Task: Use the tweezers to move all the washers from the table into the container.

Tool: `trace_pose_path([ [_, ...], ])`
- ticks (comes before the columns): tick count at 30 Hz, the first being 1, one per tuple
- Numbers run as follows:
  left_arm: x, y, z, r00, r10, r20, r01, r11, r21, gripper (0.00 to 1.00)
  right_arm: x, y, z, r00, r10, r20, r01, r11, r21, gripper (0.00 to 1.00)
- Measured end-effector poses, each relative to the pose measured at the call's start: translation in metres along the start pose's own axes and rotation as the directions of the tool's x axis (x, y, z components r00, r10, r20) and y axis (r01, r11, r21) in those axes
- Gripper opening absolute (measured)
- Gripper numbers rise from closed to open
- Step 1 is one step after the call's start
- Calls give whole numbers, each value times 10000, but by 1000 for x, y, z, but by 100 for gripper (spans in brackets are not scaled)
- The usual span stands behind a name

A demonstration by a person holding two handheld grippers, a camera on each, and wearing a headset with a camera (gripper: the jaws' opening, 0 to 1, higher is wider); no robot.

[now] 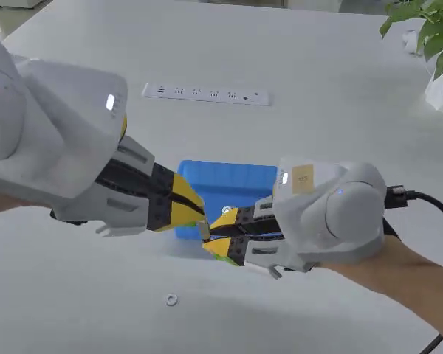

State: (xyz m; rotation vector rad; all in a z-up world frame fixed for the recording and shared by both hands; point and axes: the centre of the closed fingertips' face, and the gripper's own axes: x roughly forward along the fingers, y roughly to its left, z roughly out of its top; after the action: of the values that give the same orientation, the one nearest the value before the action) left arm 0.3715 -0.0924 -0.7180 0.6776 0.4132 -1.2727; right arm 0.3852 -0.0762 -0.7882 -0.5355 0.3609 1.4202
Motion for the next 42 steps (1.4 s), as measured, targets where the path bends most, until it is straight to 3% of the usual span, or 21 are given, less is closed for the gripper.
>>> trace_pose_path([
  [7, -3, 12, 17, 9998, 170, 95, -175, 9983, 557, 5, -7, -17, 13, 9987, -500, 92, 503, 9981, -344, 10],
  [14, -1, 33, 19, 9997, 234, 105, -242, 9961, 852, 5, -7, -41, 16, 9961, -874, 153, 879, 9957, -308, 10],
  [20, 10, 59, 6, 9999, 124, 66, -130, 9952, 968, 5, -1, -64, 9, 9933, -1147, 159, 1148, 9934, -16, 10],
  [24, 20, 69, -5, 10000, 42, -47, -37, 9957, 925, 6, 6, -77, -4, 9923, -1235, -113, 1236, 9923, 101, 10],
  [30, 36, 76, -28, 9984, -247, -510, 285, 9967, 762, 5, 19, -85, -27, 9931, -1044, -539, 1063, 9938, 338, 10],
  [42, 61, 75, -43, 9972, -697, -286, 698, 9976, 27, 5, 35, -81, -51, 9944, -659, -821, 722, 9945, 762, 10],
])
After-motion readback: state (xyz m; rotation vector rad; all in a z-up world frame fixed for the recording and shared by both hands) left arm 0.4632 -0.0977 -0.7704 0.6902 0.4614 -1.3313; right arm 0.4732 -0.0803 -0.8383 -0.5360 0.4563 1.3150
